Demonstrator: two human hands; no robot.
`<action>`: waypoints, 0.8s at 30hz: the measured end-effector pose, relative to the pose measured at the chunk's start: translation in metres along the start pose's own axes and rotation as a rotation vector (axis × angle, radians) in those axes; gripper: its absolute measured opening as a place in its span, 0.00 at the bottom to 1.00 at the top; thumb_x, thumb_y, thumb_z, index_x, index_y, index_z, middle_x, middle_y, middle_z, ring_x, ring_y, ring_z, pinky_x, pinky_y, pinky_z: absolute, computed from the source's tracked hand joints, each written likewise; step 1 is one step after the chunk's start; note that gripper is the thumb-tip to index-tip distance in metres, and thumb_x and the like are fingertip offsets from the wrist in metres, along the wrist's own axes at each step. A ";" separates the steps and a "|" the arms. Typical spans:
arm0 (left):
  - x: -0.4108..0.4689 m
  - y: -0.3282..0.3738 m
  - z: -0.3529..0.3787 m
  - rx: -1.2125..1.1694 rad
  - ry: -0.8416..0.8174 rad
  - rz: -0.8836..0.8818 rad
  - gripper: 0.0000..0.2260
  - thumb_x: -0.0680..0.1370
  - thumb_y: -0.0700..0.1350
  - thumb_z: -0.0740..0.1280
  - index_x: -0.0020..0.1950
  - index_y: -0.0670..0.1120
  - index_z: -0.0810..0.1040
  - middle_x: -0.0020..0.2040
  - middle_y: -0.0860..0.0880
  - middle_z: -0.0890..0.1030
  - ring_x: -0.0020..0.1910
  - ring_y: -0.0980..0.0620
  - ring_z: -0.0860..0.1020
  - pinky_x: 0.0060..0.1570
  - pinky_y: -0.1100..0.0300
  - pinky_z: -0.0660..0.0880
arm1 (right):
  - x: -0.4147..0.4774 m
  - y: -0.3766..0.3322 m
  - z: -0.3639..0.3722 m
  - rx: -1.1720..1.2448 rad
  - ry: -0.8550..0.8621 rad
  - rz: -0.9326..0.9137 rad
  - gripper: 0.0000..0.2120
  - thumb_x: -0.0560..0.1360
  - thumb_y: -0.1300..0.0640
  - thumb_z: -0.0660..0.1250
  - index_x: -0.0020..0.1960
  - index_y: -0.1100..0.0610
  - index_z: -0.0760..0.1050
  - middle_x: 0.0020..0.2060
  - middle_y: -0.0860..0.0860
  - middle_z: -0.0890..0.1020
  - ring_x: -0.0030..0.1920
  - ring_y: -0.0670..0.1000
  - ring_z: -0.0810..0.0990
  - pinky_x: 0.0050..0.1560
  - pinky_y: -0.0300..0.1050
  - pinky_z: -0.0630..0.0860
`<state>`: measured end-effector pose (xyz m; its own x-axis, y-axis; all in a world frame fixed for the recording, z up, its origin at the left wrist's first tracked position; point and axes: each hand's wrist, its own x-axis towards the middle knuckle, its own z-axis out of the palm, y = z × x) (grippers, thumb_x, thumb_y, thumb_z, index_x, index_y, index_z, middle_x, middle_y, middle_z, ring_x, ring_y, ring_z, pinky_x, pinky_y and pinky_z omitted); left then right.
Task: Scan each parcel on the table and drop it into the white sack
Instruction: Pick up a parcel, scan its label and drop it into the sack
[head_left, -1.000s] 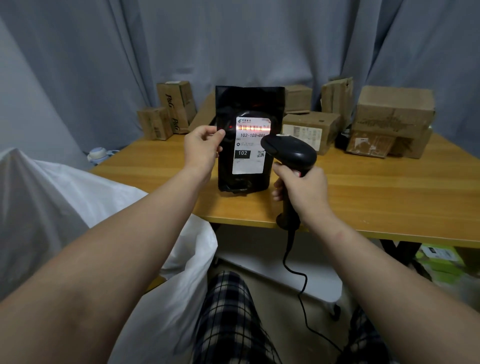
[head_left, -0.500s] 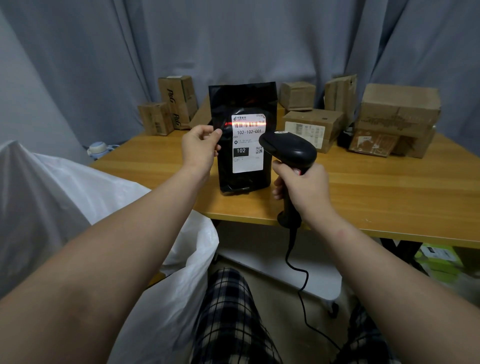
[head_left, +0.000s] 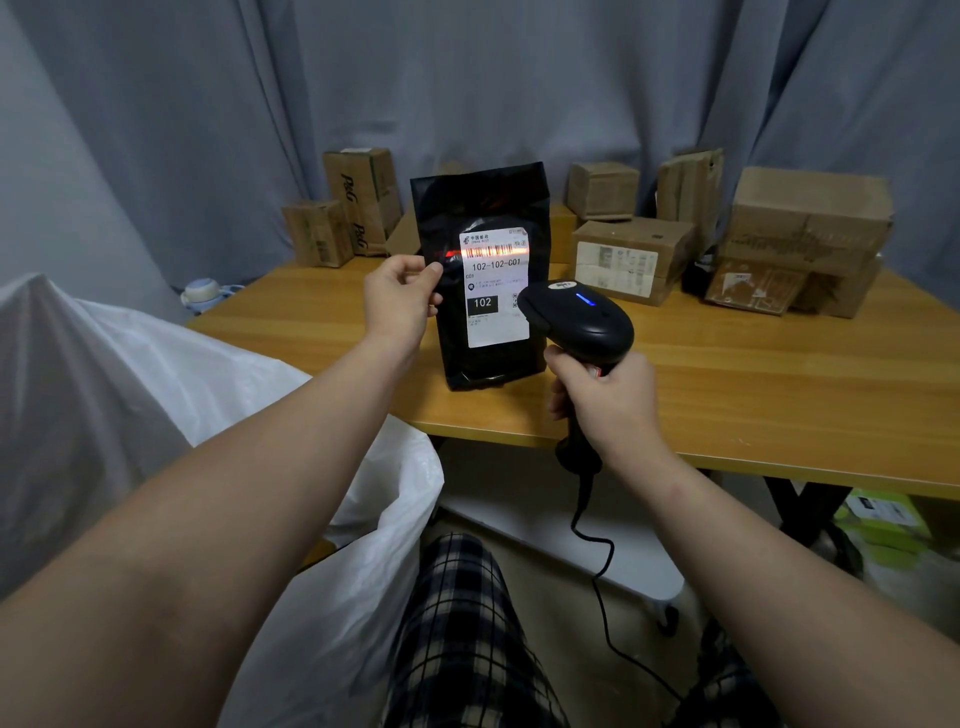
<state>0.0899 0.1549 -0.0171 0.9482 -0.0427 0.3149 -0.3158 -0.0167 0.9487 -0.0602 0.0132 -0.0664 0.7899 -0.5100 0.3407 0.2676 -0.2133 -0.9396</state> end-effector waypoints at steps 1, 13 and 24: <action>0.000 0.000 0.000 0.006 0.001 -0.002 0.02 0.79 0.40 0.66 0.51 0.45 0.76 0.36 0.51 0.76 0.31 0.59 0.74 0.31 0.67 0.72 | 0.000 0.001 0.001 0.005 -0.004 0.003 0.10 0.75 0.59 0.70 0.36 0.61 0.77 0.26 0.52 0.78 0.26 0.51 0.79 0.33 0.48 0.77; -0.019 0.041 -0.024 0.061 -0.034 0.178 0.05 0.77 0.34 0.67 0.51 0.34 0.79 0.34 0.47 0.76 0.29 0.60 0.79 0.39 0.67 0.78 | 0.000 -0.025 0.017 0.088 -0.120 -0.020 0.07 0.75 0.62 0.70 0.38 0.61 0.77 0.27 0.56 0.78 0.28 0.55 0.79 0.34 0.50 0.78; -0.076 0.063 -0.181 0.374 0.027 0.098 0.02 0.77 0.35 0.67 0.45 0.38 0.79 0.33 0.43 0.76 0.24 0.60 0.76 0.31 0.68 0.76 | -0.033 -0.037 0.124 0.092 -0.442 0.054 0.16 0.74 0.61 0.72 0.42 0.75 0.72 0.28 0.57 0.77 0.25 0.51 0.77 0.30 0.46 0.78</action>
<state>0.0045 0.3378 0.0237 0.9117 -0.0360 0.4093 -0.3918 -0.3768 0.8394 -0.0273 0.1414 -0.0471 0.9584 -0.1088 0.2637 0.2520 -0.1106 -0.9614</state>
